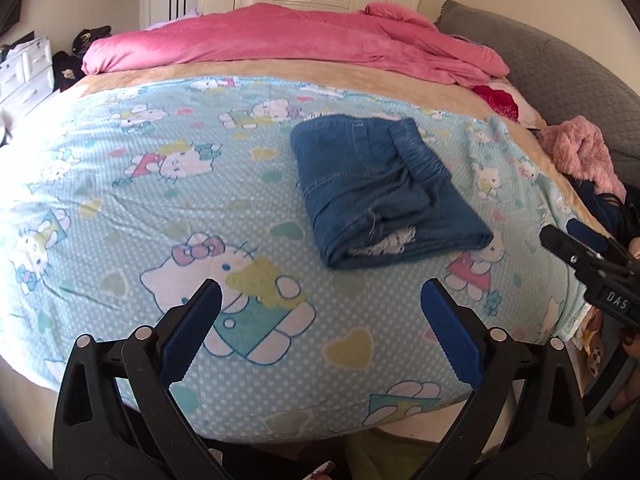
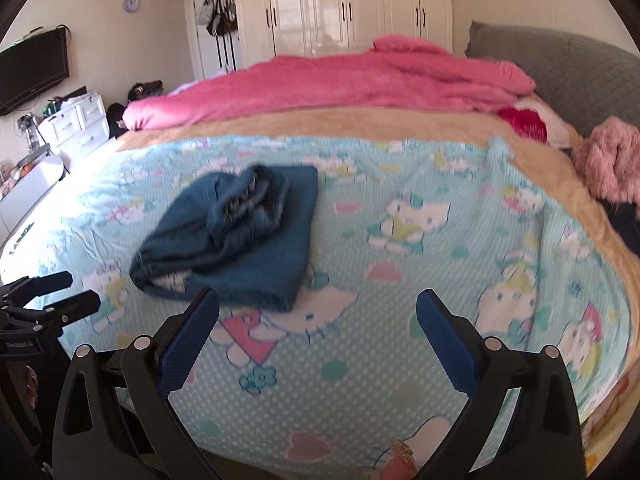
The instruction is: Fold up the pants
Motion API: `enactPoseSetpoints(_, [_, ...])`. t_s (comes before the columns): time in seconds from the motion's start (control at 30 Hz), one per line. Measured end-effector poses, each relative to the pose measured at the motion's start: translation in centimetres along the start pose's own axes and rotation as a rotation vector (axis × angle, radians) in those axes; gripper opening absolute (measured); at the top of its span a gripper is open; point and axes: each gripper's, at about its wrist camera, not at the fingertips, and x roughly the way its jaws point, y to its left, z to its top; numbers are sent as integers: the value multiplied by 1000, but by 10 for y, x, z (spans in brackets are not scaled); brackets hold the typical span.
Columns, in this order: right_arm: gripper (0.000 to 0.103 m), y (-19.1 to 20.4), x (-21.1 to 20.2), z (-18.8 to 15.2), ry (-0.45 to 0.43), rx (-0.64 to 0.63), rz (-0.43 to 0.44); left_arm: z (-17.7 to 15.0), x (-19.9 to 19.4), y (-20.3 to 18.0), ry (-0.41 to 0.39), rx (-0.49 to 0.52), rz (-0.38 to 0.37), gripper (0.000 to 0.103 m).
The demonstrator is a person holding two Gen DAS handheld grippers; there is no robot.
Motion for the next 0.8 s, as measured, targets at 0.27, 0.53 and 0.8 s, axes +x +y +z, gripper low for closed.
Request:
enactPoseSetpoints(0.27, [99,3,8,-2,18,1,5,-2,3,6,5,-14,5,94])
enactPoseSetpoints(0.53, [99,1,11,-4,32,-1,-1,-2,3,5,5,-13,17,94])
enactPoseSetpoints(0.8, [99,-1,11,-4,34,-2,-9,-1,0,3,-5,-5,24,94])
